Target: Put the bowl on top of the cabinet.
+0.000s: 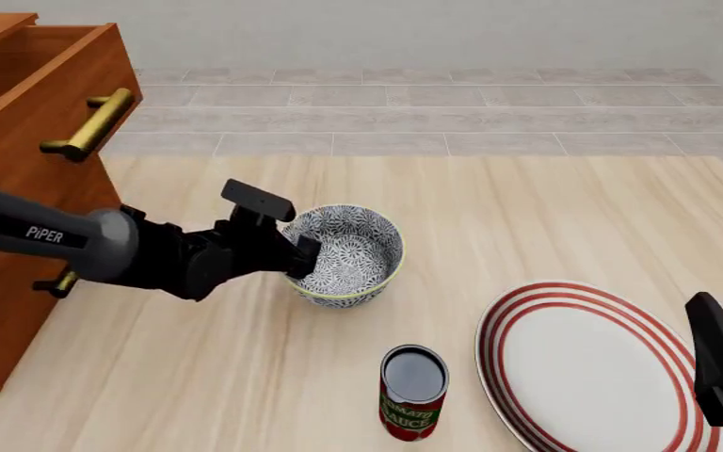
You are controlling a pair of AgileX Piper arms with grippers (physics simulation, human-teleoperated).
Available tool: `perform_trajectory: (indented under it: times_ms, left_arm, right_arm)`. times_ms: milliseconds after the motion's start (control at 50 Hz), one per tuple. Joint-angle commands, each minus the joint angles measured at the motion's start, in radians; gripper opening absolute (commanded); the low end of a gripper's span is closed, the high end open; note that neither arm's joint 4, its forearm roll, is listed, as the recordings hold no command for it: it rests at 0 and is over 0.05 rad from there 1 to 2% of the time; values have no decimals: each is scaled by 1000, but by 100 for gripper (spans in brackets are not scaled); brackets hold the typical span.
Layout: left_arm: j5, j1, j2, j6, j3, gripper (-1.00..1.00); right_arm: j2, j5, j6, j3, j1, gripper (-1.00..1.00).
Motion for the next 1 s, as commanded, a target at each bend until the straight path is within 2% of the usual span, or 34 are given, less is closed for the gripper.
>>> perform_trajectory:
  times_ms: [20,660,680,1000]
  left_arm:
    - [-3,-1,10,0,-6,100]
    - [-8,6,65,-11,-42,100]
    - [-14,13,66,-1,-41,-100]
    - [-9,-24,7,-28,2,-100]
  right_arm:
    - [0,0,0,0,0,100]
    - [0,0,0,0,0,100]
    - [0,0,0,0,0,100]
    - [0,0,0,0,0,100]
